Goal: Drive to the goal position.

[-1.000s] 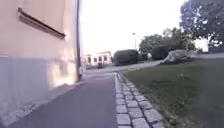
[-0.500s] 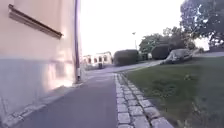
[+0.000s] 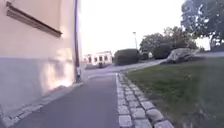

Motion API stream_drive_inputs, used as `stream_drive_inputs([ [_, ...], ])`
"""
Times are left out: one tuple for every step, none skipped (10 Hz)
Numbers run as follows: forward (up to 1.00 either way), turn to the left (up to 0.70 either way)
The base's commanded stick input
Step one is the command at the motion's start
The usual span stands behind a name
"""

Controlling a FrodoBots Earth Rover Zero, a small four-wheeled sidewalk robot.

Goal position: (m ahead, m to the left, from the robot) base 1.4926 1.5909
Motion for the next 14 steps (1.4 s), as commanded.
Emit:
stream_drive_inputs([
  [0.5, 0.0],
  [0.5, 0.0],
  [0.5, 0.0],
  [0.5, 0.0],
  [0.5, 0.0],
  [0.5, 0.0],
  [0.5, 0.0],
  [0.5, 0.0],
  [0.5, 0.0],
  [0.5, 0.0],
  [0.5, 0.0],
  [0.5, 0.0],
  [0.5, 0.0],
  [0.5, 0.0],
])
